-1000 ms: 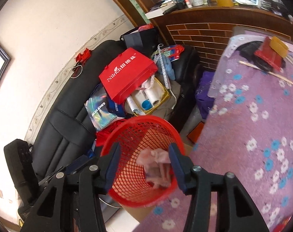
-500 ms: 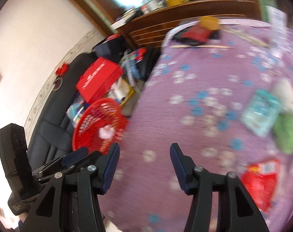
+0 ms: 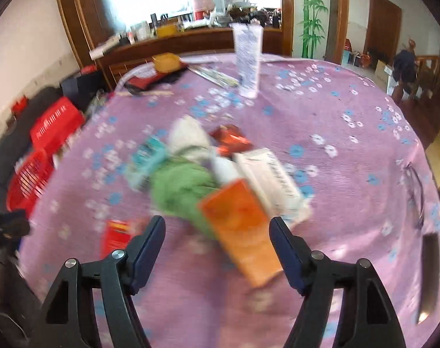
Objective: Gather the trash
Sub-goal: 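Grasp the red snack box with the left tool while the right tool grasps the orange box, then lift and hold the red snack box and orange box above the table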
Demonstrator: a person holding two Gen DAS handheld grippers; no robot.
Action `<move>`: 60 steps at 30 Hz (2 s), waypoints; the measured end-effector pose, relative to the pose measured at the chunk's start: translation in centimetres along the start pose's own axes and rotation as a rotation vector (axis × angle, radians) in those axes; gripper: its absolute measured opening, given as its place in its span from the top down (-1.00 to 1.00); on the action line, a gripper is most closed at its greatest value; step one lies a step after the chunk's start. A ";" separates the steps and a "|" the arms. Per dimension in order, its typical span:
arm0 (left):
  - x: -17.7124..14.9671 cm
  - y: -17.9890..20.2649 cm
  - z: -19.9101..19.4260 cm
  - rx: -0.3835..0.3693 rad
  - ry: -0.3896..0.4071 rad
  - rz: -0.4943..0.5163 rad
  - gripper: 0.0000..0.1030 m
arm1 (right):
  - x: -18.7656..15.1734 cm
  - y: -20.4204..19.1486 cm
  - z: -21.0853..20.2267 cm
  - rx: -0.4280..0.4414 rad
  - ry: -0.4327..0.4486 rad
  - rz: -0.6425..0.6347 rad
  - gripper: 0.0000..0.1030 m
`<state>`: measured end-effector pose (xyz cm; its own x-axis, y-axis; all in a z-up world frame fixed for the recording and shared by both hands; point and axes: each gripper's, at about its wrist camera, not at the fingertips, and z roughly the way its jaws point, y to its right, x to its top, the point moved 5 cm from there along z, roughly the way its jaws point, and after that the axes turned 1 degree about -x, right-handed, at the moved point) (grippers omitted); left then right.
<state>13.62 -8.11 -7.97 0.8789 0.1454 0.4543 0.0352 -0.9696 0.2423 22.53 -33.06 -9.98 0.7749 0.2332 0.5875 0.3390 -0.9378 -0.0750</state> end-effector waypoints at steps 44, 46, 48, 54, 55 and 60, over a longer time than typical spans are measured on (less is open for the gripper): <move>1.1 7.0 5.9 0.000 -0.012 0.152 0.76 | -4.3 -2.2 -3.4 0.145 0.006 0.109 -0.13; 1.3 6.1 4.8 0.026 0.023 0.147 0.76 | -4.3 -3.4 -3.1 0.156 -0.002 0.113 -0.13; 1.4 5.3 3.4 0.068 0.072 0.155 0.76 | -4.3 -4.5 -2.8 0.158 -0.004 0.109 -0.13; 1.0 3.3 0.7 0.181 0.166 0.196 0.76 | -4.4 -7.9 -2.3 0.186 -0.005 0.086 -0.13; 0.9 2.9 0.4 0.188 0.171 0.194 0.76 | -4.4 -8.3 -2.1 0.192 -0.010 0.083 -0.13; 0.4 1.3 -0.3 0.210 0.170 0.178 0.75 | -4.4 -10.4 -1.5 0.216 -0.027 0.057 -0.13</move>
<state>13.88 -9.23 -7.18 0.7889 -0.0166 0.6143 0.0007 -0.9996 -0.0279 14.75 -24.70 -10.57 0.8093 0.1906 0.5556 0.3981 -0.8735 -0.2802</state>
